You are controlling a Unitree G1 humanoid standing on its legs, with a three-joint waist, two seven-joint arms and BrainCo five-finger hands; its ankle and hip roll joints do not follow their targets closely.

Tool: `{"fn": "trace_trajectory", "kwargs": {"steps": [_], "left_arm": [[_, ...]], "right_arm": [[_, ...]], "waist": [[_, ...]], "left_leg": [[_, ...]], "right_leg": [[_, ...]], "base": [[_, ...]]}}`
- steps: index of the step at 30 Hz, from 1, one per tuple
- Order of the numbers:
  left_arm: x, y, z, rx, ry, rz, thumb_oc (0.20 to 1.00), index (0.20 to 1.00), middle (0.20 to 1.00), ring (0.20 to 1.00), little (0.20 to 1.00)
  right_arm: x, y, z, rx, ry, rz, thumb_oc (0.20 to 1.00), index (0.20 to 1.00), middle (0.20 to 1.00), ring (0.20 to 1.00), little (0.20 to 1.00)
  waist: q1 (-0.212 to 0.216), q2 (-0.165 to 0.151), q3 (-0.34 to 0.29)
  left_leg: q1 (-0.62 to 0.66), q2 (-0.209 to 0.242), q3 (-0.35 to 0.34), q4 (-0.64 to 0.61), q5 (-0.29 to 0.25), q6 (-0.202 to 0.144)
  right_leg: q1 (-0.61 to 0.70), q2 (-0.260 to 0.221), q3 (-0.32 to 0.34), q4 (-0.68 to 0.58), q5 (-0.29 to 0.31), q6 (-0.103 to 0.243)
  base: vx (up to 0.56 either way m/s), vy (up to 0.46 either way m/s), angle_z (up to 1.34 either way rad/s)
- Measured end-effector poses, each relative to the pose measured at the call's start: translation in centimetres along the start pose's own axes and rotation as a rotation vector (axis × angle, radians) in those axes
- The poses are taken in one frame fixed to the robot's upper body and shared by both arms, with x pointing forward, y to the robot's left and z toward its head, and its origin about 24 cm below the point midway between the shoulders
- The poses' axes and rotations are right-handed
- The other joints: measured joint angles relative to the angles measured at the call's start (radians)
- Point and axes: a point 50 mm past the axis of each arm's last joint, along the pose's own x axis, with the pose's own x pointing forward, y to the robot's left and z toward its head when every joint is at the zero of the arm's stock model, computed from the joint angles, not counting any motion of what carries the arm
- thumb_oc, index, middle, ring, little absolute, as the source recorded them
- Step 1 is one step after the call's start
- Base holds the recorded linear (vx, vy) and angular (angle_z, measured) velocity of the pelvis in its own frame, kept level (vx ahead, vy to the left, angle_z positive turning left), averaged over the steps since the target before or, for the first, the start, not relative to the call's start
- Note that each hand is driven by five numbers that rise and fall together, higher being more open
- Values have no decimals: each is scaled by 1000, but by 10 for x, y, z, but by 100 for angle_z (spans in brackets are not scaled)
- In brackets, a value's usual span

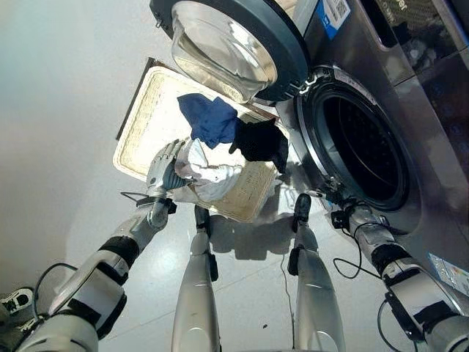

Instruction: Put the clothes into the washing machine.

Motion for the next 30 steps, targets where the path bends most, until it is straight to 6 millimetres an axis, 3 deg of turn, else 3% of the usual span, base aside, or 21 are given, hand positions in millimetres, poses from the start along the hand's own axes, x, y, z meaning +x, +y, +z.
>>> {"fn": "trace_trajectory", "kwargs": {"steps": [4,13,30], "left_arm": [[5,7,-8,106,3,-26,1000,1000,1000,1000,1000],[22,18,-11,242,10,-87,1000,1000,1000,1000,1000],[46,39,-11,297,117,-169,1000,1000,1000,1000,1000]], "right_arm": [[3,0,18,-22,-53,13,1000,1000,1000,1000,1000],[8,-4,44,-53,-120,11,1000,1000,1000,1000,1000],[11,7,74,-67,-207,34,1000,1000,1000,1000,1000]], "waist": [[-23,0,0],[-25,0,0],[-48,-1,-2]], "left_leg": [[-79,0,-8,30,0,0],[-199,0,-29,77,-2,1],[-278,0,-69,106,-9,-9]], "right_leg": [[-83,-1,8,37,-5,-5],[-233,0,26,145,-43,-13],[-320,1,28,207,-71,-19]], "base": [[0,0,0],[0,0,0],[0,0,0]]}}
